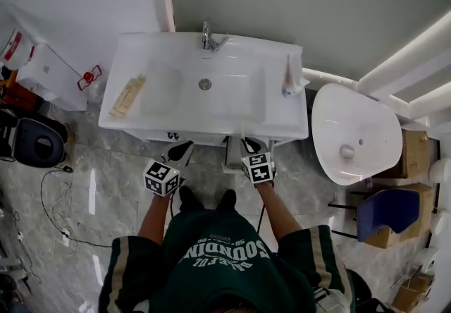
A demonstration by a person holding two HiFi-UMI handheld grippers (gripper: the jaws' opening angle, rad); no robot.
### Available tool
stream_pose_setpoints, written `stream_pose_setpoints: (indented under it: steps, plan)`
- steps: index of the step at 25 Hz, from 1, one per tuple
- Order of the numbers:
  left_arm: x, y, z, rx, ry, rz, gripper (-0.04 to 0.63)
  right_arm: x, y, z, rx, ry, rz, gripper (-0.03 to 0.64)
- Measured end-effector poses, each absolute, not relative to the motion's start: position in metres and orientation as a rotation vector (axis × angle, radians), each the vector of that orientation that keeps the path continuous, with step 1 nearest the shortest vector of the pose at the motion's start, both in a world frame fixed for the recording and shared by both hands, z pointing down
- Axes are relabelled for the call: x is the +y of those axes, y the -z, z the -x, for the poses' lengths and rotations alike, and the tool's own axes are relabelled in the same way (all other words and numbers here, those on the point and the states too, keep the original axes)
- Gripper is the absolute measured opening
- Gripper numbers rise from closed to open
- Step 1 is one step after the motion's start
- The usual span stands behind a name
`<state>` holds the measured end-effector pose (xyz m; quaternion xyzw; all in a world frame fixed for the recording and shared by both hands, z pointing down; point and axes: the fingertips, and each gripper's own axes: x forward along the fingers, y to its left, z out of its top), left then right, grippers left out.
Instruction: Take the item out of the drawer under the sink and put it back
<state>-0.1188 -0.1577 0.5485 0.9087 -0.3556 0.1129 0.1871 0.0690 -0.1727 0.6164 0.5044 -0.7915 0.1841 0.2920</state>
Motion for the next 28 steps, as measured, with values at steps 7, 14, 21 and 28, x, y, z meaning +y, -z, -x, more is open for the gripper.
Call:
stream_pose_setpoints:
  steps: [7,14,21,28]
  plan:
    - [-0.18,-0.507,0.114,-1.037,-0.291,-2.643,0.051,-0.209,-0.511,-0.075,-2.31,-0.4,-1.491,0.048]
    - [-0.201,-0.467,0.124,-1.109,-0.244,-2.713,0.051,-0.22,-0.409,-0.071,-2.487,-0.208,-1.561,0.048]
    - [-0.206,-0.449,0.137,-1.164,-0.223,-2.727,0.051,-0.218,-0.364,-0.065,-2.562,-0.106,-1.58,0.048]
    - [-0.198,-0.457,0.133,-1.153,-0.228,-2.712,0.051,-0.214,-0.377,-0.063,-2.551,-0.125,-1.56,0.048]
